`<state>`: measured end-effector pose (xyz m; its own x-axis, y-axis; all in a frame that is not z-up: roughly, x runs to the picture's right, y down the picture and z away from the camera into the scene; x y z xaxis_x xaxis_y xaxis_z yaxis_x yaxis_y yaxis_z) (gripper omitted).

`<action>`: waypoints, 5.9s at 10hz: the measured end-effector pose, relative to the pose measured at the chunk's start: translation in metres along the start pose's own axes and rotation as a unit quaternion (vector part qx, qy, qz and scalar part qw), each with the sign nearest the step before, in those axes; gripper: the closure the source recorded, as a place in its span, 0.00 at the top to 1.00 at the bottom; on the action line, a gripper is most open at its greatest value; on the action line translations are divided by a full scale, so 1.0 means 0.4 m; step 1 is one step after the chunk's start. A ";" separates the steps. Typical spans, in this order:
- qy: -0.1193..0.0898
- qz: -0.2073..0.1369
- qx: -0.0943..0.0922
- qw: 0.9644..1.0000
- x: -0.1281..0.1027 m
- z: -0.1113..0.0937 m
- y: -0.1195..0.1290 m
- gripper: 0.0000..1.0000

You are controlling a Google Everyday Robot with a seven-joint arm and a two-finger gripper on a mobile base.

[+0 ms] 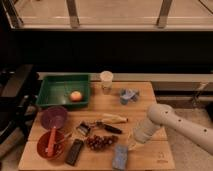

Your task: Wipe purple bowl with sponge

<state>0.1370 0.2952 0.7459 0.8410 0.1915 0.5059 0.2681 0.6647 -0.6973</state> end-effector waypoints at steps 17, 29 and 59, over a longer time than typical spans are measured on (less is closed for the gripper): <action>0.051 -0.111 0.074 0.990 -0.192 -0.251 -0.444 0.00; 0.076 -0.284 0.097 0.951 -0.667 -0.195 -0.671 0.00; 0.046 -0.387 0.084 0.917 -0.811 0.087 -0.802 0.00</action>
<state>-0.2380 0.0449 0.8232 0.4681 -0.4407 0.7659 0.7313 0.6798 -0.0558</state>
